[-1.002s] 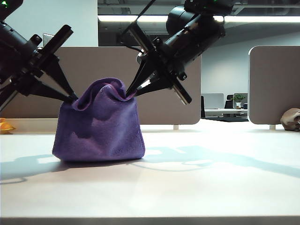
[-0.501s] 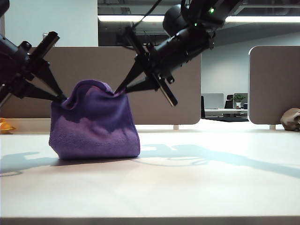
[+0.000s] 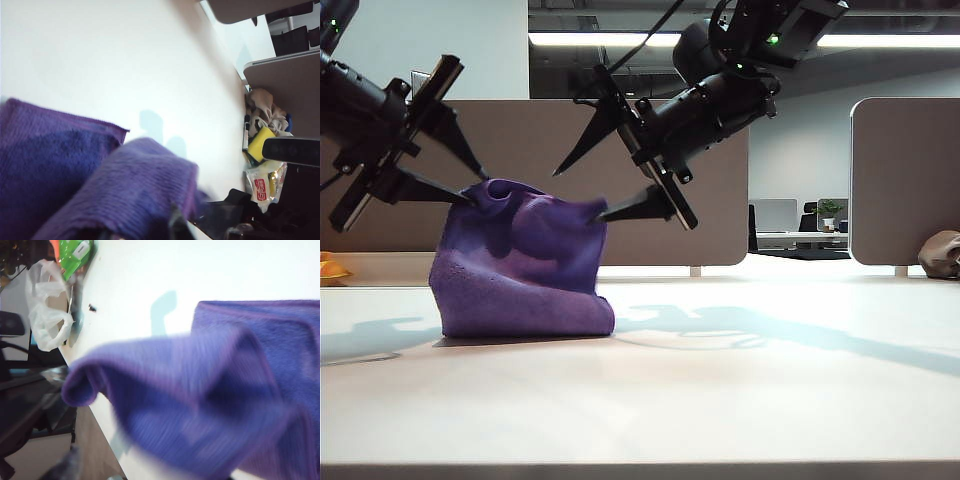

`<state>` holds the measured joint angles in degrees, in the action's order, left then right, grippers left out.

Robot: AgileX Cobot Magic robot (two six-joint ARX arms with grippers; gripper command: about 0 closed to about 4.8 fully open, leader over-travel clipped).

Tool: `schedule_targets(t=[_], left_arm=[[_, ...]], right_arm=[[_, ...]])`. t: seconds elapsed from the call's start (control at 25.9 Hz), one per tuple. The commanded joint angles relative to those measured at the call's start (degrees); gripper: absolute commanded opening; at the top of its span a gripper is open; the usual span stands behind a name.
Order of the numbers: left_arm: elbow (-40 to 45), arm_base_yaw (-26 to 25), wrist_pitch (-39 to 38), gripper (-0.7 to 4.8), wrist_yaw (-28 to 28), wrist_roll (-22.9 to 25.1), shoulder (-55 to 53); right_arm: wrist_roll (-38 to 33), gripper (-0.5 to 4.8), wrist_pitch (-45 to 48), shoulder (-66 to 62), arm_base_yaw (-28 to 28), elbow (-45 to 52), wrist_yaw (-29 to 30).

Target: Fold the bottom of the cloth upward, then fold it vertically to form a square shape.

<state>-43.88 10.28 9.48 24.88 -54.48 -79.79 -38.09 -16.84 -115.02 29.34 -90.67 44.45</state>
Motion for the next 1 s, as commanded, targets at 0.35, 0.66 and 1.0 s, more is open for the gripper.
schedule_targets(t=[0.35, 0.66, 1.0], left_arm=[[-0.66, 0.07, -1.2, 1.98, -1.73, 2.71, -0.24], [-0.66, 0.0, -2.21, 1.8, -2.16, 1.97, -1.77], [-3.28, -5.99, -8.24, 1.65, 1.31, 7.54, -1.88]], right_arm=[[-0.11, 3.19, 1.16, -0.02, 0.09, -0.63, -0.09], [-0.46, 2.67, -0.15, 0.24, 0.09, -0.63, 0.94], [21.35, 2.32, -23.78, 2.14, -0.57, -8.5, -8.37]])
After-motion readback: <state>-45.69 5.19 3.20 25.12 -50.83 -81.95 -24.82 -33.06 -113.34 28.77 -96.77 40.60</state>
